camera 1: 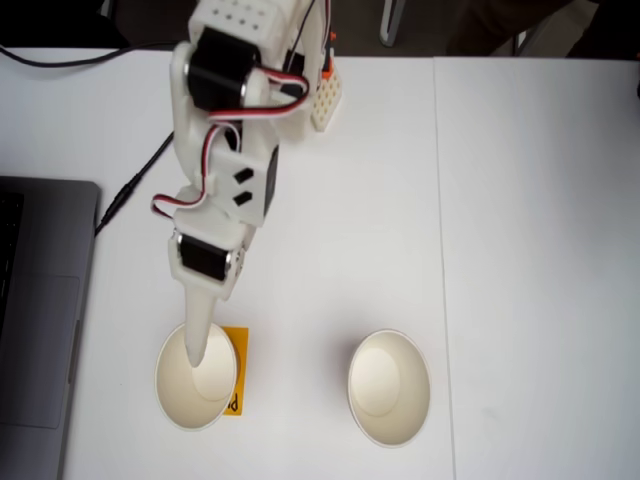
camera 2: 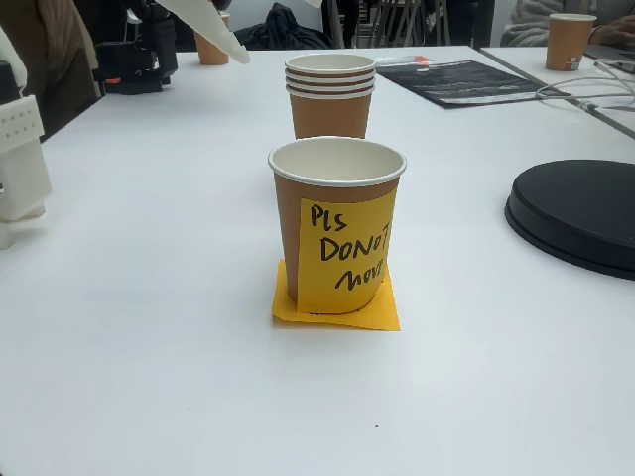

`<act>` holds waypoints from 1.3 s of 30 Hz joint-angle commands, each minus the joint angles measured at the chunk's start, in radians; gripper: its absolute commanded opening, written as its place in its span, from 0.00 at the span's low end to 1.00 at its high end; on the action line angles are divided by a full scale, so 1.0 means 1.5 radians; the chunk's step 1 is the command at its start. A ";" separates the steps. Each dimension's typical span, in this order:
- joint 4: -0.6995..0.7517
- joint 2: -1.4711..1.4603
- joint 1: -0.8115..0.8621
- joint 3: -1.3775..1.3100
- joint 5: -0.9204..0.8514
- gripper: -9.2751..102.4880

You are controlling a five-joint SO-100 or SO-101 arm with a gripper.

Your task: Pickup cup and make a pile of cup.

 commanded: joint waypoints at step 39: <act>-0.015 -0.127 0.062 -0.056 0.001 0.33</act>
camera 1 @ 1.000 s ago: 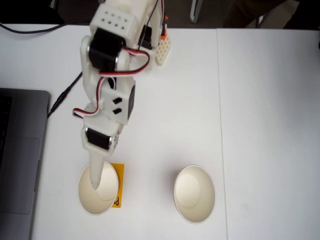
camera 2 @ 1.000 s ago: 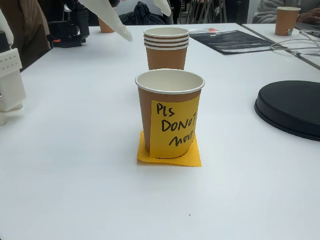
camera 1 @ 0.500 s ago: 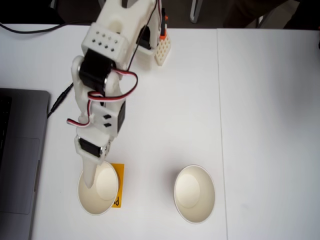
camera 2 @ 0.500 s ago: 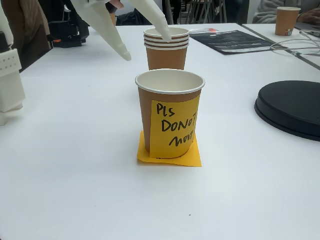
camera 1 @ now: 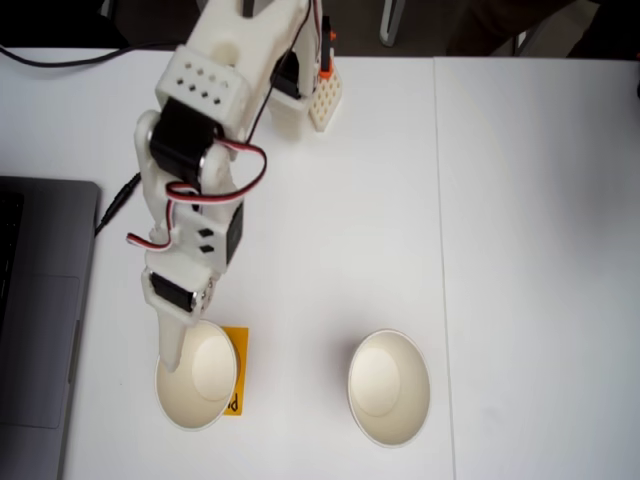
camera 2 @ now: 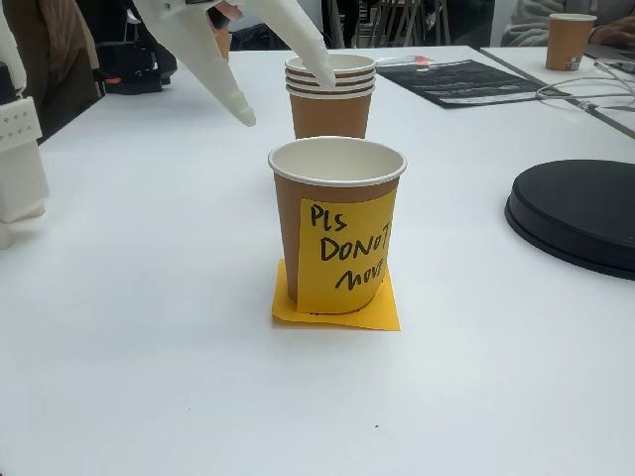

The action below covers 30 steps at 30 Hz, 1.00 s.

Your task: Pickup cup and make a pile of cup.

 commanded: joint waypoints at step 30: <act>-0.016 -0.155 -0.044 -0.139 0.008 0.33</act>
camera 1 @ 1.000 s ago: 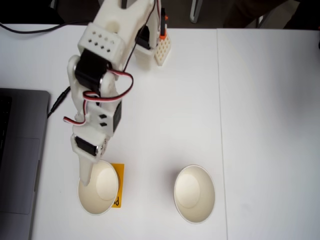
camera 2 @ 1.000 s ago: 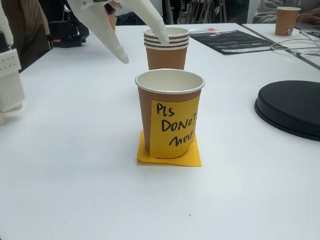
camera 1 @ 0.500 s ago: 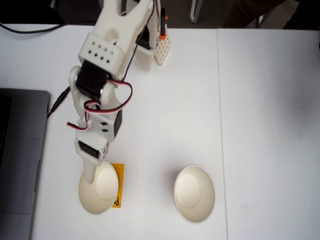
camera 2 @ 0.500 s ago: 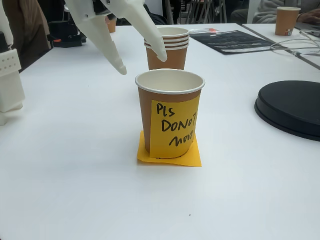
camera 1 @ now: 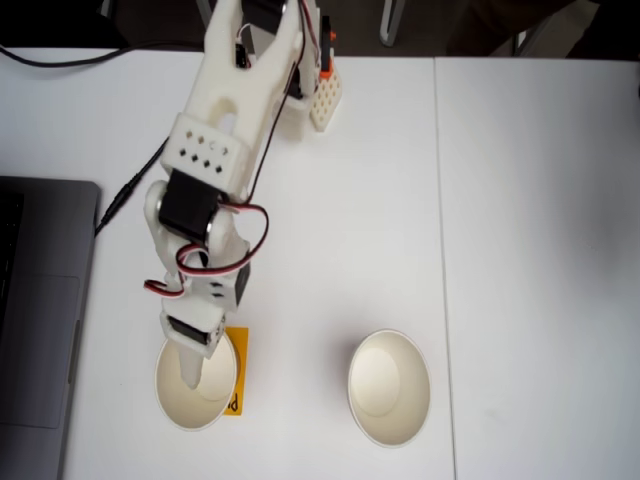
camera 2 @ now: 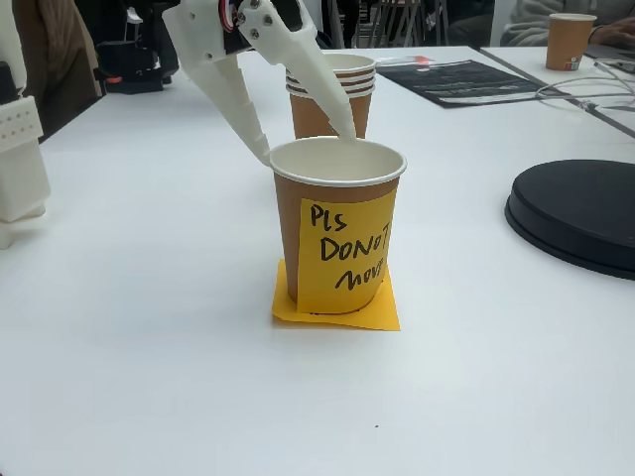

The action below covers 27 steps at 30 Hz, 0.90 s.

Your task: Pickup cup and make a pile of cup.

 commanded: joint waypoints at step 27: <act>-0.016 -0.058 0.000 -0.061 0.005 0.32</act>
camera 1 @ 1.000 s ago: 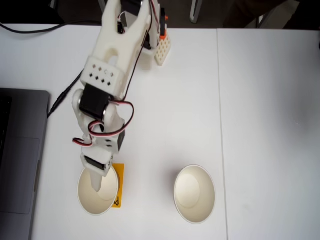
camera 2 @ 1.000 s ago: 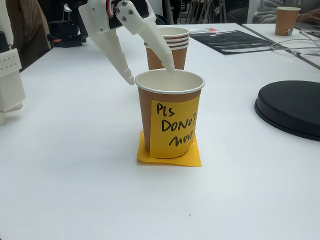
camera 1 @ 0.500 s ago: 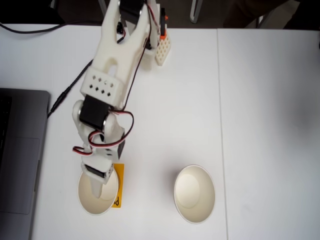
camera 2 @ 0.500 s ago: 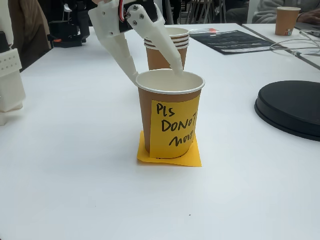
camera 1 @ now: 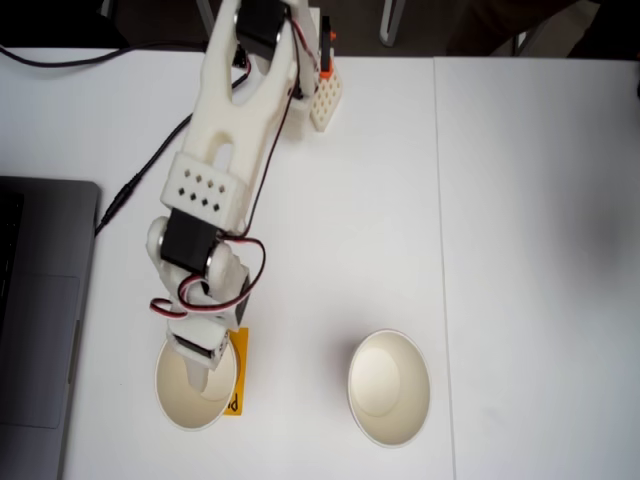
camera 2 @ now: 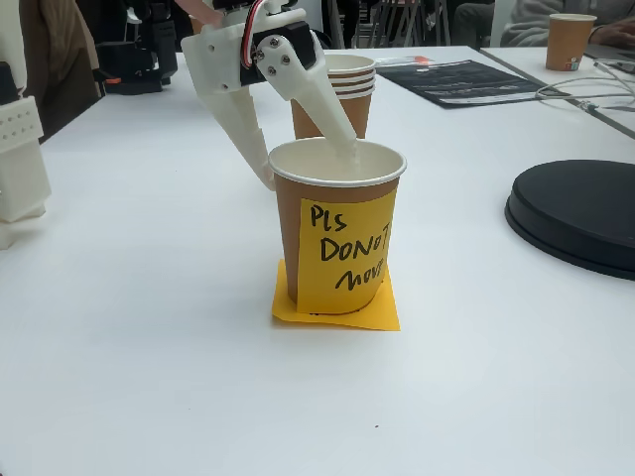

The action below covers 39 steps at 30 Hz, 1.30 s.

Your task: Pickup cup and make a pile of cup.

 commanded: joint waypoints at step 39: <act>-0.015 -0.009 0.005 -0.052 0.008 0.02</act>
